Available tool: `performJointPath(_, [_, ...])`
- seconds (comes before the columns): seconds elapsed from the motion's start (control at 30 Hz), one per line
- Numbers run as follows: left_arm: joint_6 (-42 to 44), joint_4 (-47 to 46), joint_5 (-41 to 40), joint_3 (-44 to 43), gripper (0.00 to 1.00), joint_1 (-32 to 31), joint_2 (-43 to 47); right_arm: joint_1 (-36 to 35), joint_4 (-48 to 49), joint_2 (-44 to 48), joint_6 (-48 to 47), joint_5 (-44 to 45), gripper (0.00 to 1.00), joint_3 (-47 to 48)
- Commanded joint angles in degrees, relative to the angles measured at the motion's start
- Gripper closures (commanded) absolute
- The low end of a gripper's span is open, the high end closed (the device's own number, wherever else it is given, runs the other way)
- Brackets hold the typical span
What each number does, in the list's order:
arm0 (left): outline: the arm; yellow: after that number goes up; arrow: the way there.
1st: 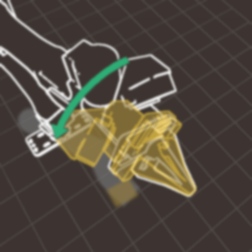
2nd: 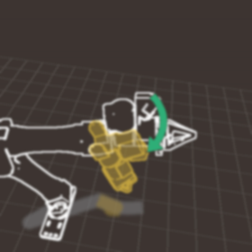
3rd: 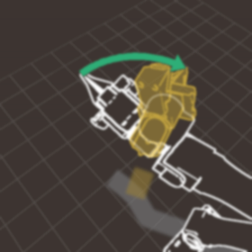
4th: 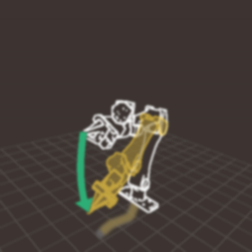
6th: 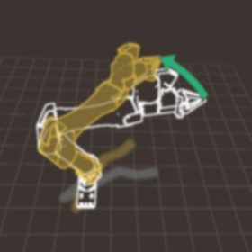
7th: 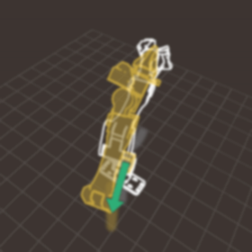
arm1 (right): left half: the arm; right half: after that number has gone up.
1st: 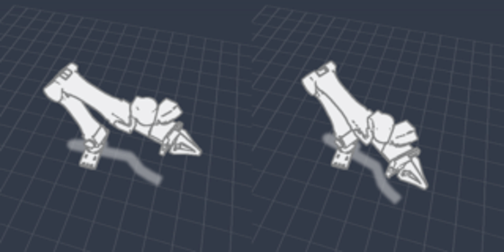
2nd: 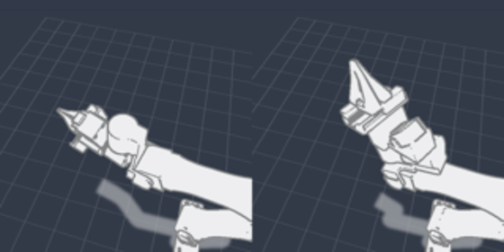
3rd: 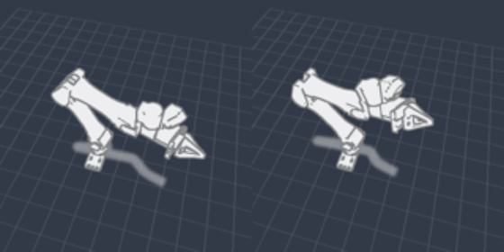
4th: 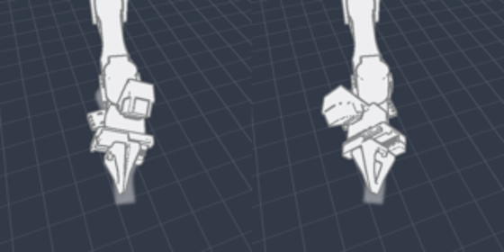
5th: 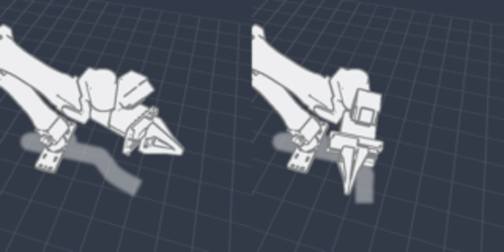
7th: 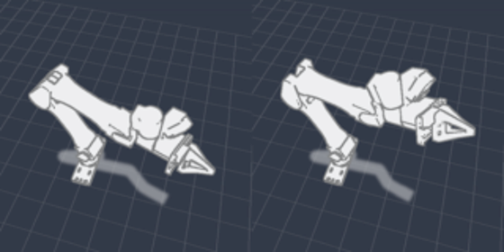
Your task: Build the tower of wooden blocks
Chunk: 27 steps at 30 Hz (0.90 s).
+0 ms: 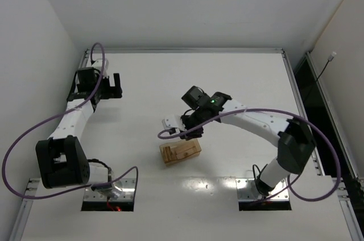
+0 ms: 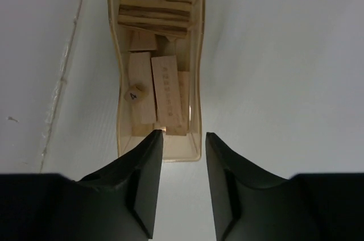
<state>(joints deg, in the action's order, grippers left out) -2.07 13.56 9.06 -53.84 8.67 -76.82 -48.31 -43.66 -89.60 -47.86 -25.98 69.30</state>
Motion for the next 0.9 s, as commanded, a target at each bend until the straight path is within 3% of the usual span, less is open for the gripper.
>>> performJointPath(0.0, [0.5, -1.1, 0.9, -3.5, 0.00, -0.2, -0.2, -0.9, -2.5, -5.5, -2.8, -5.1, 0.70, 4.4])
performJointPath(0.1, [0.5, -1.1, 0.9, -4.0, 0.00, -0.2, -0.7, -1.6, -3.9, -8.6, -3.3, -5.1, 0.75, 5.0])
performJointPath(0.4, [0.5, -1.1, 0.9, -3.5, 0.00, -0.2, -1.2, -1.6, -2.1, -12.1, -3.3, -4.1, 0.76, 4.8])
performJointPath(0.87, [0.5, -1.1, 1.4, -4.6, 0.00, -0.2, -3.4, 0.8, 0.2, -13.9, -3.8, -3.0, 0.73, 4.7])
